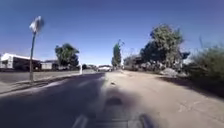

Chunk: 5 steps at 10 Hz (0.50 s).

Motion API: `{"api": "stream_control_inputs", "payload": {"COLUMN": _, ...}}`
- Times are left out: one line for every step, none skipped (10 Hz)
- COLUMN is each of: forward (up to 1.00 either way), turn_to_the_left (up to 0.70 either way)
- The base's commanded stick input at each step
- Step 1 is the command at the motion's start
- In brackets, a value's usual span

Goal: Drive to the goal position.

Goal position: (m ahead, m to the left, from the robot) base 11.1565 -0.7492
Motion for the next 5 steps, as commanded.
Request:
{"api": "stream_control_inputs", "payload": {"forward": 1.00, "turn_to_the_left": -0.27}}
{"api": "stream_control_inputs", "payload": {"forward": 1.00, "turn_to_the_left": -0.27}}
{"api": "stream_control_inputs", "payload": {"forward": 1.00, "turn_to_the_left": -0.27}}
{"api": "stream_control_inputs", "payload": {"forward": 1.00, "turn_to_the_left": -0.27}}
{"api": "stream_control_inputs", "payload": {"forward": 1.00, "turn_to_the_left": -0.27}}
